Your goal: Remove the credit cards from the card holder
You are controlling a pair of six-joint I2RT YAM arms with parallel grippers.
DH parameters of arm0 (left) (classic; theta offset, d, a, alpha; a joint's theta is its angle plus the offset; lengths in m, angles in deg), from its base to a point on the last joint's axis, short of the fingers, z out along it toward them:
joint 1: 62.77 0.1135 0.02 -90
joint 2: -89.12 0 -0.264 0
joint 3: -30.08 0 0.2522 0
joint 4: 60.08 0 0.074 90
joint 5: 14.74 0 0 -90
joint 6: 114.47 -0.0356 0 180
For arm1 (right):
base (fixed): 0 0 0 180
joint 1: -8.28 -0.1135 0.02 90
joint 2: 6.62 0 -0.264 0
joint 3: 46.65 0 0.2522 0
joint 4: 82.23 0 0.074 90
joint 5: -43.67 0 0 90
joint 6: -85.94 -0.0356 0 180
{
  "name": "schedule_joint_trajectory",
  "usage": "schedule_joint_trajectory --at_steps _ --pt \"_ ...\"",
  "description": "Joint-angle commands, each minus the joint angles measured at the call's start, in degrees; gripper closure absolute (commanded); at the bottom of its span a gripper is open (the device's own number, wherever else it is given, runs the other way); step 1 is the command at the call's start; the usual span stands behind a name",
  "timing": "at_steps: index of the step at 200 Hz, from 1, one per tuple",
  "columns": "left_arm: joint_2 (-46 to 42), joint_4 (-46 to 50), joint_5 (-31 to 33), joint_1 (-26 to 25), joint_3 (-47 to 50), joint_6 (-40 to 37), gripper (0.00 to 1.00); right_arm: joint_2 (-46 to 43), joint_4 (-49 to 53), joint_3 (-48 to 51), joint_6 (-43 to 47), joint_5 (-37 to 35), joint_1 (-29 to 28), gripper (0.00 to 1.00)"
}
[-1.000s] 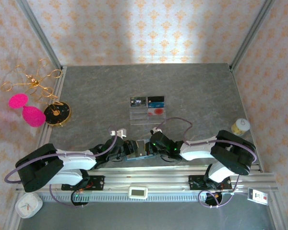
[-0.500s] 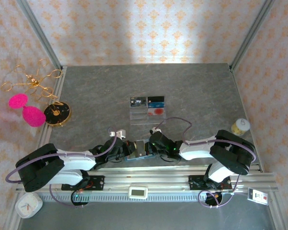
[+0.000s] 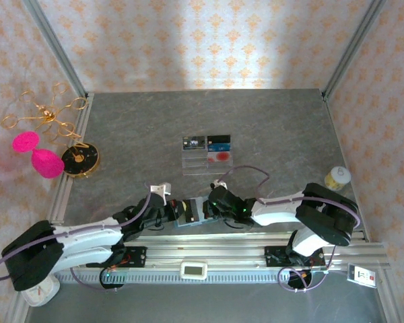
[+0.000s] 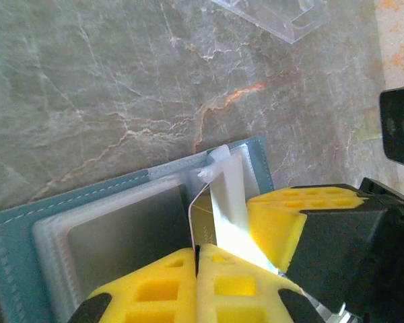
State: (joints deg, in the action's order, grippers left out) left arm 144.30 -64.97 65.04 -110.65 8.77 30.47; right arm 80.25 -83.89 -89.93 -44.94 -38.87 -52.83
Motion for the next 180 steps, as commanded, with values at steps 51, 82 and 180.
schedule_joint_trajectory --at_steps 51,82,180 --pt "-11.08 12.11 1.57 0.61 -2.56 -8.14 1.00 -8.93 3.95 1.62 3.56 -4.75 0.10 0.77" --pt "-15.11 16.74 3.15 0.83 -5.13 -9.85 1.00 -15.41 5.31 0.03 8.58 -6.61 0.11 0.63" --pt "-21.26 0.26 -15.05 1.38 -5.92 -14.36 1.00 -23.90 -8.93 3.77 15.88 26.06 6.17 0.41"
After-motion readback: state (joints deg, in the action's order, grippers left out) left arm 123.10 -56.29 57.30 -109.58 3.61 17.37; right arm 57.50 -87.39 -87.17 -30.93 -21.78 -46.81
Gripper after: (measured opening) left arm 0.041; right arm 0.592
